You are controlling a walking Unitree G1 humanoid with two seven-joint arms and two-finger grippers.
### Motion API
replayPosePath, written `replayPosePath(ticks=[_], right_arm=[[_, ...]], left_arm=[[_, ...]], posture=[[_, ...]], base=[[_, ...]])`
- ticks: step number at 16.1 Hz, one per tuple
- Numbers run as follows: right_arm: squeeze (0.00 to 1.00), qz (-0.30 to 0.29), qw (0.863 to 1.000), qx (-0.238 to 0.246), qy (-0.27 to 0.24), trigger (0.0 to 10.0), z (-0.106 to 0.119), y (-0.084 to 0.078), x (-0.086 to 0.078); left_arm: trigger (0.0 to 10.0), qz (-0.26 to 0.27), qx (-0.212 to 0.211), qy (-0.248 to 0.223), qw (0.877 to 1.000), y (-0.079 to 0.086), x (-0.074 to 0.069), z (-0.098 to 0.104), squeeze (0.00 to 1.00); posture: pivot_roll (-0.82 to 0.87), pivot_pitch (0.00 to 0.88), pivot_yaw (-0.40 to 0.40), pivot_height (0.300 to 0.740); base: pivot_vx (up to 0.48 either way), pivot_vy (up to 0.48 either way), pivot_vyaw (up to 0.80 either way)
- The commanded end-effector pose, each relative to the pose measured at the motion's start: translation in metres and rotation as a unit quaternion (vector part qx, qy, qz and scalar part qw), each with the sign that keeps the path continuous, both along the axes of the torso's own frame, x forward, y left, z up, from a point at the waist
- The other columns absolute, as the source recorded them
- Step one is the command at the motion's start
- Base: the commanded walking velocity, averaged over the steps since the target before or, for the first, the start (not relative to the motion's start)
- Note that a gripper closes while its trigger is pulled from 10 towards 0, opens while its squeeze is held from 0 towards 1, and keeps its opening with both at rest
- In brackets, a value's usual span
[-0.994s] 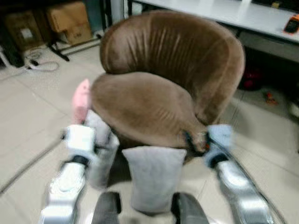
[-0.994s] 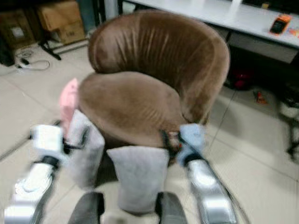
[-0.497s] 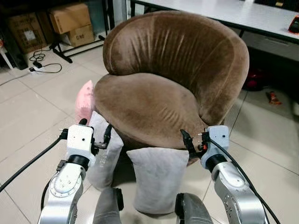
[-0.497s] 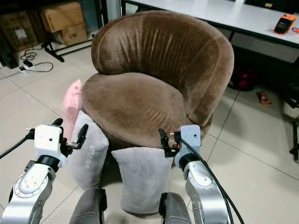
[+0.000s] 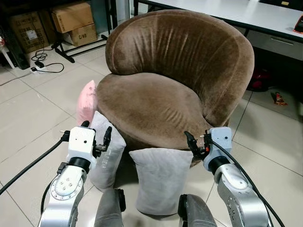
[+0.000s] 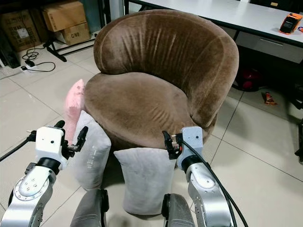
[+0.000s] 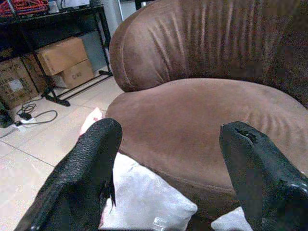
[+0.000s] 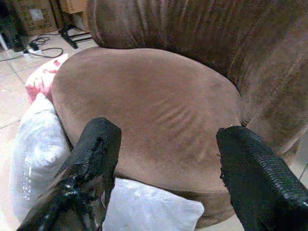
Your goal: Move the pillow to the sofa from floor
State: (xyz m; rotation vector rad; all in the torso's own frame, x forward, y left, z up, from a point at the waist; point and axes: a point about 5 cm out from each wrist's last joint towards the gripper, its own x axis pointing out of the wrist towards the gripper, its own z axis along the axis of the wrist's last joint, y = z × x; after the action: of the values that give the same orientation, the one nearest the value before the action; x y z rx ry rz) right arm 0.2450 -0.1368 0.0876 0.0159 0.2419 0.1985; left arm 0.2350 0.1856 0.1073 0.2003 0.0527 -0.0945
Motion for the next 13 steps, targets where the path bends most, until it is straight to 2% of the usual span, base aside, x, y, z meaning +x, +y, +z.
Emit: replayPosePath(ticks=[1,3,5,6,7,9,11,13], right_arm=[[0.0,-0.001,1.0,0.003,-0.01,10.0,0.004,0.0,0.002],[0.0,-0.022,1.0,0.015,-0.002,10.0,0.003,-0.003,0.002],[0.0,0.007,1.0,-0.019,-0.011,10.0,0.003,0.0,0.003],[0.0,0.008,1.0,-0.02,-0.01,10.0,0.003,0.001,0.002],[0.0,0.003,1.0,-0.017,-0.009,10.0,0.003,0.001,0.002],[0.0,-0.021,1.0,-0.005,0.0,10.0,0.002,-0.003,0.003],[0.0,-0.025,1.0,-0.016,-0.001,10.0,0.001,-0.004,0.005],[0.0,-0.052,0.998,-0.019,0.002,10.0,0.0,-0.011,0.005]], left_arm=[[10.0,-0.004,0.001,0.002,1.0,-0.002,0.002,0.0,0.0],[10.0,-0.003,-0.004,0.002,1.0,-0.001,0.002,0.0,0.02],[10.0,-0.005,-0.005,0.002,1.0,-0.001,0.003,0.001,0.04],[10.0,-0.005,-0.005,0.002,1.0,0.0,0.003,0.001,0.04],[10.0,-0.005,-0.004,0.002,1.0,0.0,0.003,0.001,0.03],[10.0,-0.005,-0.003,0.002,1.0,0.0,0.004,0.001,0.03],[10.0,-0.006,0.0,0.003,1.0,0.0,0.004,0.001,0.02],[10.0,-0.012,0.019,0.009,1.0,-0.002,0.006,-0.001,0.0]], posture=[[0.02,0.0,-0.028,0.6],[0.02,0.0,-0.027,0.6],[0.01,0.0,-0.023,0.6],[0.02,0.0,-0.023,0.6],[0.02,0.0,-0.022,0.6],[0.02,0.0,-0.022,0.6],[0.02,0.0,-0.021,0.6],[0.01,0.0,-0.018,0.6]], base=[[0.0,0.0,0.0],[0.276,0.0,0.0],[0.394,0.0,0.0],[0.405,0.0,0.8],[0.409,0.0,0.8],[0.411,0.0,0.0],[0.416,0.0,0.0],[0.157,0.0,0.0]])
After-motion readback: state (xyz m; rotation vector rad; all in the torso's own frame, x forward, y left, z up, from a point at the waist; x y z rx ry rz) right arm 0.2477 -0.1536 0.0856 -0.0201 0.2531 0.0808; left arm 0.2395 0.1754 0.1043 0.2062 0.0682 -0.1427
